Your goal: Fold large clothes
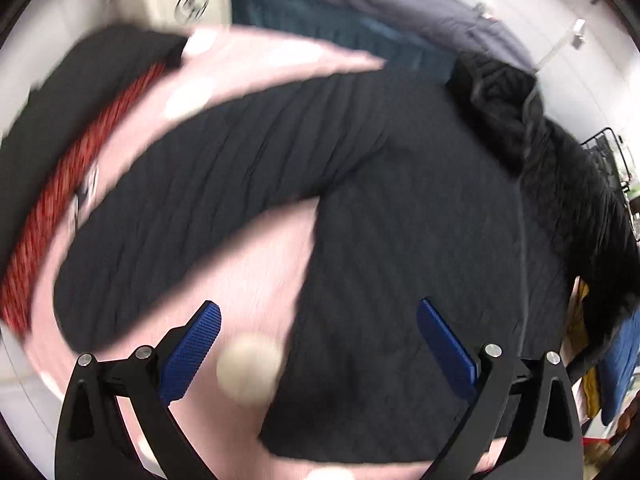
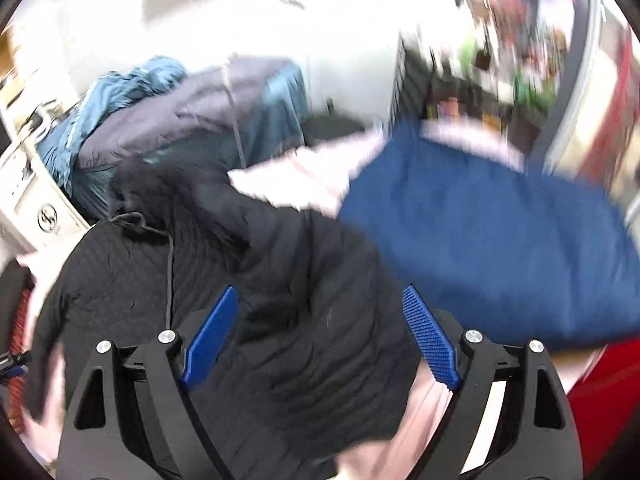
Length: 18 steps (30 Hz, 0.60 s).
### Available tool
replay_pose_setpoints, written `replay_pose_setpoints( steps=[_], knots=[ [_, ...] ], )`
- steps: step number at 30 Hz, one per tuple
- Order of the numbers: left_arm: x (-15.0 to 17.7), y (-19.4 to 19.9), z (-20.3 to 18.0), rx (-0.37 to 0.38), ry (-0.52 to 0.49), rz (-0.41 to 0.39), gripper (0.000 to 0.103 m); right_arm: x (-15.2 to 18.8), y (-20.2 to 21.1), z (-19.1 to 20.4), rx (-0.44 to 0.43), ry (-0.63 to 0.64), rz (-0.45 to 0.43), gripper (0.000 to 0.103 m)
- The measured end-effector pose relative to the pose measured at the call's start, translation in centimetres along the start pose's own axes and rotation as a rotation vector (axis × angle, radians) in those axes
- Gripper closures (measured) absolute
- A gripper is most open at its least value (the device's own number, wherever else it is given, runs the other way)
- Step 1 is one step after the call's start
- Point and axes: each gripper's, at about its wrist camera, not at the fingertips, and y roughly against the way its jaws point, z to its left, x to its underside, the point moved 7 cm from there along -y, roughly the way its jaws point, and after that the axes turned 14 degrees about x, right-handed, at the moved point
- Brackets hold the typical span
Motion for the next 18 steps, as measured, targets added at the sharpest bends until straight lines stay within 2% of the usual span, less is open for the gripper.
replay_pose_setpoints(
  steps=[1, 3, 5, 7, 10, 14, 16, 18],
  knots=[
    [1.5, -0.6, 0.9, -0.001, 0.020, 0.025, 0.007, -0.6, 1.1, 0.8, -0.002, 0.028, -0.053, 0.013],
    [3.5, -2.0, 2.0, -0.005, 0.052, 0.063, 0.007, -1.0, 3.0, 2.9, -0.036, 0.079, -0.128, 0.011],
    [5.5, -2.9, 2.8, 0.005, 0.102, 0.082, 0.007, -0.7, 4.0, 6.3, -0.096, 0.152, -0.131, 0.011],
    [6.4, -3.5, 3.0, 0.016, 0.130, 0.085, 0.007, 0.8, 4.4, 10.3, -0.177, 0.261, -0.095, 0.011],
    [7.5, -4.4, 3.1, 0.017, 0.129, 0.098, 0.007, 4.9, 3.7, 14.6, -0.305, 0.322, 0.067, 0.011],
    [8.8, -5.2, 3.8, -0.004, 0.104, 0.114, 0.007, 10.8, 1.9, 16.6, -0.428, 0.357, 0.285, 0.011],
    [9.1, -5.3, 4.4, -0.002, 0.106, 0.115, 0.007, 13.6, 0.2, 16.7, -0.452, 0.417, 0.376, 0.011],
    [9.4, -5.7, 4.8, 0.020, 0.114, 0.131, 0.007, 17.2, -1.8, 16.0, -0.432, 0.468, 0.499, 0.011]
  ],
)
